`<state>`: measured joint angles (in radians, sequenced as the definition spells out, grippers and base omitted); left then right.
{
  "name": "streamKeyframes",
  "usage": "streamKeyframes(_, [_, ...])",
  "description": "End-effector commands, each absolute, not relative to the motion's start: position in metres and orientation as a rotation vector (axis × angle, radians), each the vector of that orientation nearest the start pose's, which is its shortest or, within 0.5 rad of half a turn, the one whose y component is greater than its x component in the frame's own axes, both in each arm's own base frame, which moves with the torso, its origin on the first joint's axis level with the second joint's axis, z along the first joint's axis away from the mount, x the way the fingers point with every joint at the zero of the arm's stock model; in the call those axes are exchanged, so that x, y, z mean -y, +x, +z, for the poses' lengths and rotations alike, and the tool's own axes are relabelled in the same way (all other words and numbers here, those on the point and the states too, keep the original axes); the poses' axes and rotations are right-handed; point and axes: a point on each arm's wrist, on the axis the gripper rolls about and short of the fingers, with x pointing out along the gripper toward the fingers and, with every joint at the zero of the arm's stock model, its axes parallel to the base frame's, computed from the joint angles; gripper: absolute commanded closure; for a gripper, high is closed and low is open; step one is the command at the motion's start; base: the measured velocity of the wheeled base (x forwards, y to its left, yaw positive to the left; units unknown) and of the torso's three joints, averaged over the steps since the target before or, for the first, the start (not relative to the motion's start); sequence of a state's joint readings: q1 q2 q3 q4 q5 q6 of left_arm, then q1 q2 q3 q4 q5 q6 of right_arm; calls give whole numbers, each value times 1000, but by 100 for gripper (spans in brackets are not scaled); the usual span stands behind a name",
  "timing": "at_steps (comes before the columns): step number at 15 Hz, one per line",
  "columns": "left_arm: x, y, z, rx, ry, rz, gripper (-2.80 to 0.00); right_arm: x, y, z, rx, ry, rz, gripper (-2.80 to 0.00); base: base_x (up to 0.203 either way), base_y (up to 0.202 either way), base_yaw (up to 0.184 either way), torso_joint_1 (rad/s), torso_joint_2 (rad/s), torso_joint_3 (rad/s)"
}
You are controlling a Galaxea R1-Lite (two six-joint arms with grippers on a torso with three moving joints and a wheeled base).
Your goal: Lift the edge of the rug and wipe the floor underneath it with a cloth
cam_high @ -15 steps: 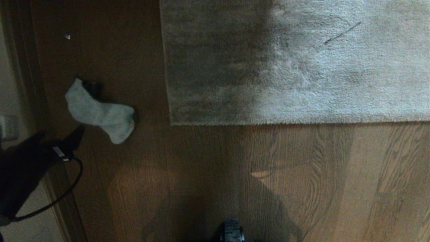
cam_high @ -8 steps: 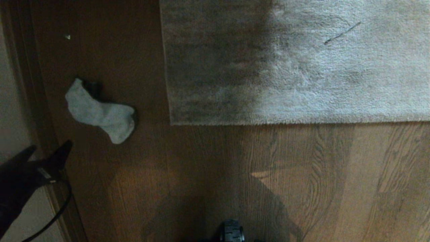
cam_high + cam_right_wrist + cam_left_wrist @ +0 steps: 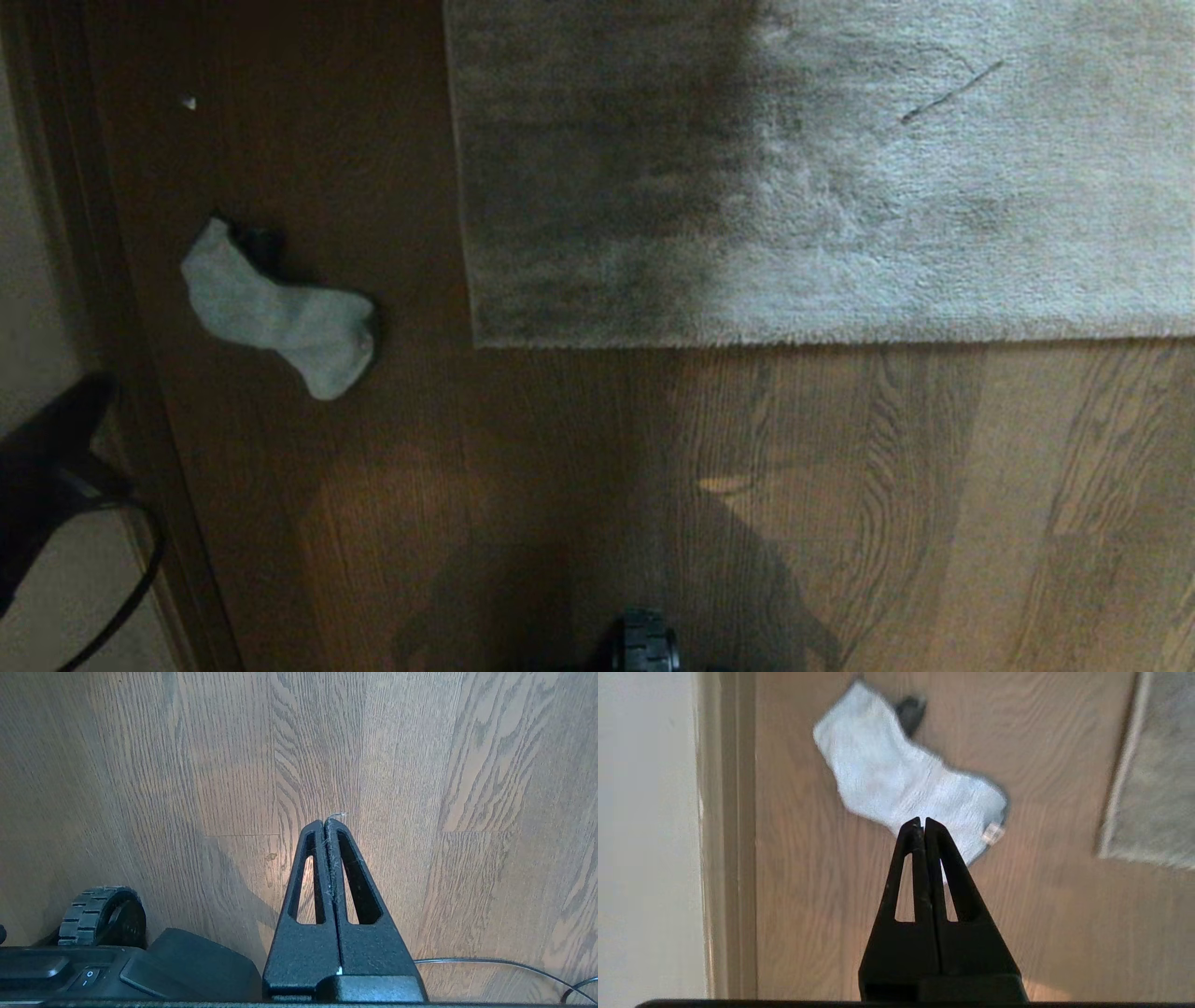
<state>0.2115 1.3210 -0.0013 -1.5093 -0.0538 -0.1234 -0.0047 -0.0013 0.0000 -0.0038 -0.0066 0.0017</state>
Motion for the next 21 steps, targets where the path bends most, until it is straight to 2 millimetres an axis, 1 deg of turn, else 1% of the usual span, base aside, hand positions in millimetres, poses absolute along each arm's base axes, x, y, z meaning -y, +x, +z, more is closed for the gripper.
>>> streamKeyframes(1, [-25,122,170,262,-89,140,0,0,-23,76,5,2,-11,0,0,0,0,0,0,0])
streamKeyframes(3, [-21,104,172,262,-89,135,0,0,-23,76,5,2,-11,0,0,0,0,0,0,0])
streamKeyframes(6, [-12,68,166,222,-89,90,0,0,-23,76,5,2,-11,0,0,0,0,0,0,0])
streamKeyframes(9, [-4,32,148,170,-95,57,0,0,-23,76,5,2,-12,0,0,0,0,0,0,0])
streamKeyframes(12, [2,9,124,101,-107,14,0,0,-23,76,5,2,-12,0,0,0,0,0,0,0])
streamKeyframes(14, [3,2,109,19,-94,-4,0,0,-23,76,5,2,-11,0,0,0,0,0,0,0])
streamKeyframes(16, [3,2,104,-27,-68,-18,0,0,-23,76,5,2,-11,0,0,0,0,0,0,0])
streamKeyframes(19, [3,0,95,-92,-45,-94,0,0,-23,76,5,2,-11,0,0,0,0,0,0,0])
streamKeyframes(20, [2,-5,91,-90,-40,-83,0,0,-23,76,5,2,-11,0,0,0,0,0,0,0])
streamKeyframes(21, [0,-8,85,-122,-32,-33,0,0,-23,76,5,2,-11,0,0,0,0,0,0,0])
